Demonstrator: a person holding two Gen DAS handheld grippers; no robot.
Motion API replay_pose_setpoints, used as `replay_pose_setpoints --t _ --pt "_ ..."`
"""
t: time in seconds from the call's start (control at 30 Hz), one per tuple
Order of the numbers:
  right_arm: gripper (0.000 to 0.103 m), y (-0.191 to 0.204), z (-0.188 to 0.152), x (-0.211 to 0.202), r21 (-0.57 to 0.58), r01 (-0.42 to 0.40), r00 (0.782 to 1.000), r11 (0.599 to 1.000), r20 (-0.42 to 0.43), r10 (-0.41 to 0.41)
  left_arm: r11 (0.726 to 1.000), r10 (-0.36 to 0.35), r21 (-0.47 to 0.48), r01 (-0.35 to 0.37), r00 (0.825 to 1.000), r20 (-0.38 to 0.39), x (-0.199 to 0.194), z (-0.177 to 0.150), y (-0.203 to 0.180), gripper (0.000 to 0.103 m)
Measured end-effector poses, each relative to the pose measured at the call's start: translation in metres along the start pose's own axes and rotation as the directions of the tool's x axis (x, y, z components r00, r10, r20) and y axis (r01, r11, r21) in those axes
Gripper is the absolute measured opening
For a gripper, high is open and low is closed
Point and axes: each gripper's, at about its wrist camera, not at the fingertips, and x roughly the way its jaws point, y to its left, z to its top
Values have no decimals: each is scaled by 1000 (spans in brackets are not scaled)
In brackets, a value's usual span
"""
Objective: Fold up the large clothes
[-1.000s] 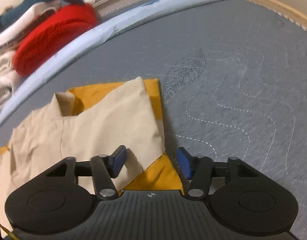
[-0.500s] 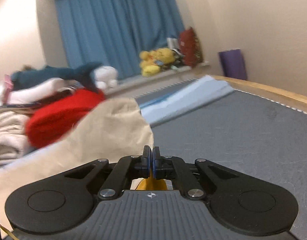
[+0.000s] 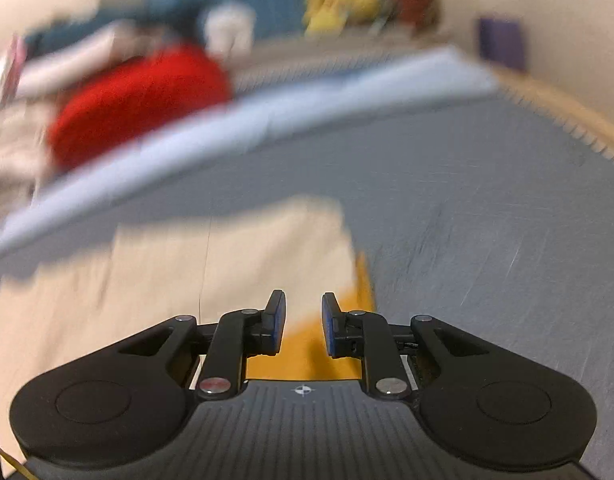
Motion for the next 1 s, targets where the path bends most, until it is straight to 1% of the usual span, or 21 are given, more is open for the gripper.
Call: replay_pose_setpoints --t 0.03,0.07,0.1,0.13,0.23,0.3,0.37,0.4,0.43,0.47,0.5,0.53,0.57,0.63,0.7,0.73,0.77,0.8,0.87,0.9,1.0 --pt "20 -2 -9 12 -22 29 996 999 -86 -31 995 98 38 -95 993 -68 17 -9 0 48" --pt "18 -5 -17 24 -45 74 984 996 -159 -80 984 176 60 -170 978 -114 27 -17 3 50" --pt "18 -13 -26 32 -67 118 967 991 -220 -130 979 203 50 -198 971 -130 30 -21 7 50" --pt "18 -19 -32 32 -72 147 961 986 -226 -160 980 200 5 -201 971 -130 26 -19 13 49" --pt "18 -24 -31 18 -48 178 960 983 -209 -184 985 172 -26 -173 983 -58 -2 -12 11 46" --pt "18 -26 -23 -4 -24 171 973 985 -154 -173 995 97 0 -97 995 -29 -21 -12 6 46" --pt "18 -26 -23 -27 -12 112 989 994 -93 -112 998 -29 44 32 997 -71 -28 -19 -3 47" --pt "18 -24 -25 -35 -32 83 993 996 -78 -86 995 -57 77 64 993 -99 -28 -24 -7 47" --pt "18 -22 -29 -37 -66 67 993 996 -95 -73 989 -57 130 76 988 -142 -21 -32 -11 47" --pt "18 -20 -38 -34 -104 59 985 993 -152 -75 981 -15 189 52 981 -195 -13 -44 -12 47" --pt "18 -22 -49 -26 -140 76 968 987 -227 -107 969 43 247 15 973 -229 -6 -56 -10 47" --pt "27 -28 -61 -19 -176 115 945 978 -285 -162 964 64 264 -3 972 -224 -6 -61 -6 47" --pt "33 -33 -66 -20 -178 128 941 976 -288 -176 968 66 250 -10 974 -216 -12 -61 -2 45" --pt "32 -39 -66 -31 -135 119 950 984 -273 -152 978 52 208 -10 979 -196 -30 -56 4 38" --pt "31 -42 -76 -32 -141 130 939 981 -301 -167 980 4 195 36 980 -200 -44 -64 11 38" --pt "31 -41 -83 -33 -169 133 933 977 -312 -181 979 22 201 30 968 -252 -38 -73 14 39" --pt "32 -40 -83 -35 -192 140 929 971 -315 -196 976 71 217 -5 953 -296 -31 -79 17 43" --pt "32 -37 -81 -38 -216 162 920 963 -319 -226 973 105 230 -31 943 -315 -31 -85 18 44" --pt "32 -29 -73 -52 -251 250 906 935 -280 -318 963 150 260 -73 945 -290 -43 -82 12 44" --pt "32 -26 -70 -61 -245 276 910 929 -243 -335 955 172 279 -98 952 -255 -54 -80 6 43" --pt "32 -14 -54 -116 -152 289 951 945 -68 -302 958 168 252 -136 980 -108 -101 -70 -10 43"
